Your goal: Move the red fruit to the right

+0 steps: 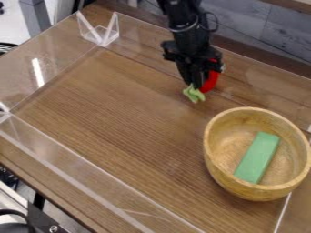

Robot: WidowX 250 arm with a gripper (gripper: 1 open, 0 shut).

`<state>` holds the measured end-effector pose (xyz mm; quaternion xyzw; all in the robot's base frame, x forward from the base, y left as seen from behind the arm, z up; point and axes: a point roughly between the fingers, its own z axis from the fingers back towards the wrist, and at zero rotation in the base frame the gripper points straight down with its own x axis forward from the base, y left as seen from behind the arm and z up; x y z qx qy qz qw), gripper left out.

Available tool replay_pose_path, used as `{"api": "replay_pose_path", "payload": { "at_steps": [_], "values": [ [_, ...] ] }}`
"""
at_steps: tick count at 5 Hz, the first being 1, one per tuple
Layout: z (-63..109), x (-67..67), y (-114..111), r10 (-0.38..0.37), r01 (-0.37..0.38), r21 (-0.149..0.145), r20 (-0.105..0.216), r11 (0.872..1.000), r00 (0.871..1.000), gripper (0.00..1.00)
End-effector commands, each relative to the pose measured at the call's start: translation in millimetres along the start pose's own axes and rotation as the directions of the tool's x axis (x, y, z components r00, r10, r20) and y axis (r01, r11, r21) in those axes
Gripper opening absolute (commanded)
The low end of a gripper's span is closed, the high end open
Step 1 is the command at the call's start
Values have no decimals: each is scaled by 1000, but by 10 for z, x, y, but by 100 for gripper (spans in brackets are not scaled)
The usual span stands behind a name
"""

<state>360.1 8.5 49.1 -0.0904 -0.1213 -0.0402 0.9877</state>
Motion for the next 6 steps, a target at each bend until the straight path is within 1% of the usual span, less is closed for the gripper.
{"api": "replay_pose_path", "payload": {
  "at_steps": [1,2,3,4,5,6],
  "values": [
    [78,81,88,-27,25,28,43,999,999,0],
    [141,148,-2,-31,29,38,52,999,998,100],
    [237,218,-102,-33,30,43,66,999,997,0],
    [341,287,-193,-33,29,53,79,998,996,0],
    [392,314,-252,-32,27,66,81,997,996,100],
    [392,303,-201,-46,40,70,88,997,995,0]
  ]
}}
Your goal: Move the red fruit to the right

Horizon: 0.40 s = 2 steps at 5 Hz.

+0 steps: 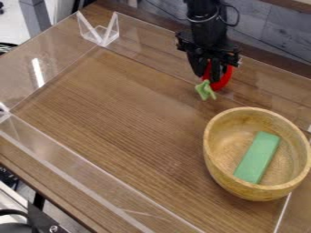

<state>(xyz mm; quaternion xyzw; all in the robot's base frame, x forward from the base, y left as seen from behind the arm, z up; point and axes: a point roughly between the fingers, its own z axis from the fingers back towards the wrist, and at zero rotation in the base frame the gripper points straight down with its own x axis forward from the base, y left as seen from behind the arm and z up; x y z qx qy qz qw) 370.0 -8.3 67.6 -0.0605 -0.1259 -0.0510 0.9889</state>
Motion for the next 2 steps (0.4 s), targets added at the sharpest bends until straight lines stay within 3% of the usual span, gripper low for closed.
{"api": "replay_pose_path", "payload": {
  "at_steps": [1,2],
  "values": [
    [252,110,64,-36,34,21,92,999,995,0],
    [217,77,118,-52,50,23,94,998,994,0]
  ]
}}
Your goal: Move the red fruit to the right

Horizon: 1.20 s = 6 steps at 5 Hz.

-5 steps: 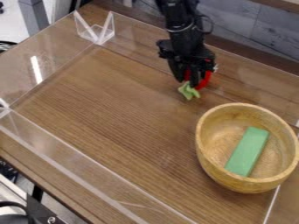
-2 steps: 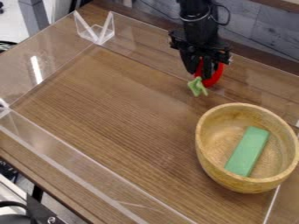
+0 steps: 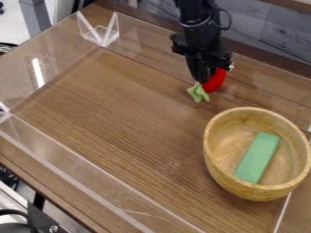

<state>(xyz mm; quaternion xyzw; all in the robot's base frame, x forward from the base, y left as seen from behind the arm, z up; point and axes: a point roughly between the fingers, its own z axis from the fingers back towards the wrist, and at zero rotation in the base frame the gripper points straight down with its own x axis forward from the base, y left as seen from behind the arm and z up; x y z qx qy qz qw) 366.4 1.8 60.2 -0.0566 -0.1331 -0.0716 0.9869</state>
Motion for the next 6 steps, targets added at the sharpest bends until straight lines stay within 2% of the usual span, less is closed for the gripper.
{"api": "replay_pose_path", "payload": {
  "at_steps": [1,2,3,4,6],
  "values": [
    [245,139,48,-6,4,29,84,1000,996,0],
    [321,138,87,44,-47,43,74,998,996,100],
    [319,51,155,38,-40,37,64,998,997,100],
    [409,-20,200,29,-32,35,74,999,997,100],
    [644,6,265,29,-32,35,99,999,995,100]
  ]
}}
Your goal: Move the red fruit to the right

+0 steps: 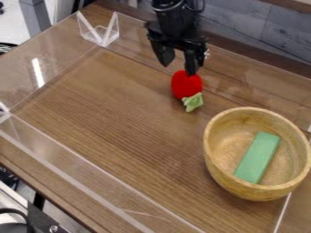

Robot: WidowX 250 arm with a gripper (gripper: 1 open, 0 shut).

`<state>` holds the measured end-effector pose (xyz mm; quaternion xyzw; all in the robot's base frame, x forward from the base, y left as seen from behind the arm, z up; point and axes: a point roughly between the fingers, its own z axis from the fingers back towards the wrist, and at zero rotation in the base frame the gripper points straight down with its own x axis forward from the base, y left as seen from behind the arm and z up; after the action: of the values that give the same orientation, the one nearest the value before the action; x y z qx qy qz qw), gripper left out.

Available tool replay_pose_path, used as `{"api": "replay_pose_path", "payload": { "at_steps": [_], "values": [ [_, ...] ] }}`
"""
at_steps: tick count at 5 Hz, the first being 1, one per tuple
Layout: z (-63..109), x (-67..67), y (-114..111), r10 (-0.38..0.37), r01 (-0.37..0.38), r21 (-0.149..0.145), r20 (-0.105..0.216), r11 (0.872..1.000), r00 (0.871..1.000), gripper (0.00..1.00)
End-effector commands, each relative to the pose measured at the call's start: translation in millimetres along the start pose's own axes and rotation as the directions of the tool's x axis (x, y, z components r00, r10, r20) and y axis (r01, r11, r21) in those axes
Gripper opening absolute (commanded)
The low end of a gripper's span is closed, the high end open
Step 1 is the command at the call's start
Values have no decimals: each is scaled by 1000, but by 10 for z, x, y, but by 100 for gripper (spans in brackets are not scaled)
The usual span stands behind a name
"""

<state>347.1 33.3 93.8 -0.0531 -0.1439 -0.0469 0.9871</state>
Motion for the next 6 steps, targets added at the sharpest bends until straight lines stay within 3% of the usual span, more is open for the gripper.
{"api": "replay_pose_path", "payload": {
  "at_steps": [1,2,3,4,6],
  "values": [
    [272,174,-44,18,-20,27,92,999,996,100],
    [306,195,-131,59,-63,34,101,997,993,100],
    [511,264,-159,88,-93,37,117,995,989,100],
    [648,285,-151,110,-115,45,109,992,988,100],
    [503,252,-113,131,-134,47,52,990,990,100]
  ]
}}
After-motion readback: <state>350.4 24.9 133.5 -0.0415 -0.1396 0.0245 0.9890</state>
